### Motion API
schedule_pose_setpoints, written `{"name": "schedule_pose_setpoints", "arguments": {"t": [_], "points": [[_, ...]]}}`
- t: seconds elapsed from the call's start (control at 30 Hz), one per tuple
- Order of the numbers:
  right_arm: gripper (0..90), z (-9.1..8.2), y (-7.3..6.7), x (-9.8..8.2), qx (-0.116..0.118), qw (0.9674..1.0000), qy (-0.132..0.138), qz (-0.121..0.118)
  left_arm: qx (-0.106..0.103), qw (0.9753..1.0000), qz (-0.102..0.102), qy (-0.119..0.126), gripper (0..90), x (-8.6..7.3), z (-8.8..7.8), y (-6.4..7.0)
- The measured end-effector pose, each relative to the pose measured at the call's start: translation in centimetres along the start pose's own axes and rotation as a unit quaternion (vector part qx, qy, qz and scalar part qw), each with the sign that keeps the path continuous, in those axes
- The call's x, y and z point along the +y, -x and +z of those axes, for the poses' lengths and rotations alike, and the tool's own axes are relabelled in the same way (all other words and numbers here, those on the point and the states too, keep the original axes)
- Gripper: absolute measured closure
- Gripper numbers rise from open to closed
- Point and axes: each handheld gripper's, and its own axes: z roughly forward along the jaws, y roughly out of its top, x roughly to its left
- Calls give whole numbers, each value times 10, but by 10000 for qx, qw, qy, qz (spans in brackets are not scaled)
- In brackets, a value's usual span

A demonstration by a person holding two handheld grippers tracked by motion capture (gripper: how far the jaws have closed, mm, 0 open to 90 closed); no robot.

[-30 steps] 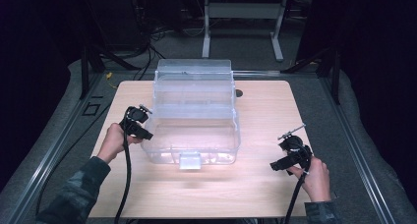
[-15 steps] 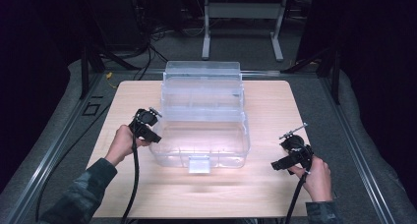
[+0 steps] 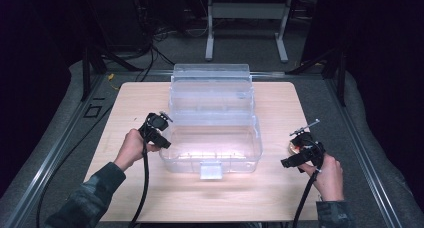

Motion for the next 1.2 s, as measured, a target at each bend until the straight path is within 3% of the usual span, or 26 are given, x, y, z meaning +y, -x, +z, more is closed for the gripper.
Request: {"name": "schedule_pose_setpoints", "arguments": {"t": [0.1, 0.2, 0.27, 0.37, 0.4, 0.43, 0.47, 0.5, 0.53, 0.57, 0.67, 0.73, 0.83, 0.9, 0.97, 1.07, 1.2], "points": [[131, -3, 3, -1, -61, 10000, 23, 36, -10, 10000, -88, 28, 664, 3, 2, 3], [131, -1, 7, -2, 55, 9999, 5, 115, -32, 9999, -139, -35, 666, 10, 6, 6], [131, 0, 6, -2, -85, 9999, -21, 113, 7, 9998, -158, -73, 667, 14, 11, 9], [132, 3, 8, -4, 36, 9999, -21, 117, -3, 9996, -238, -140, 670, 20, 20, 12], [132, 3, 9, -4, -29, 9999, -27, 143, -32, 9996, -237, -137, 667, 22, 21, 13], [133, 3, 11, -5, 111, 9998, 2, 162, -37, 9996, -250, -126, 667, 23, 22, 14], [133, 3, 12, -5, -90, 9998, -29, 179, -29, 9996, -240, -136, 667, 25, 22, 16], [133, 4, 13, -5, -66, 9998, -21, 191, -19, 9996, -225, -154, 667, 27, 23, 18], [133, 4, 16, -6, 105, 9997, -4, 222, -9, 9996, -213, -166, 667, 29, 23, 19], [133, 5, 17, -6, -88, 9997, -35, 239, -4, 9996, -202, -177, 668, 31, 24, 20], [133, 7, 22, -5, 43, 9996, -106, 252, -9, 9996, -168, -242, 669, 37, 26, 22], [133, 6, 25, -4, -38, 9996, -80, 275, -32, 9995, -196, -233, 671, 42, 27, 23], [133, 3, 31, -3, 28, 9993, 44, 357, 5, 9995, -218, -227, 678, 47, 29, 26], [134, 5, 35, -2, 48, 9993, -14, 384, -1, 9993, -259, -258, 682, 52, 30, 27], [134, 6, 40, 0, -54, 9991, -125, 410, -17, 9990, -361, -259, 690, 57, 32, 26], [134, 6, 43, 3, -138, 9989, -36, 440, -30, 9986, -444, -291, 699, 63, 34, 25], [134, 9, 47, 4, -160, 9987, -41, 487, -29, 9986, -437, -282, 700, 70, 36, 28]]}}
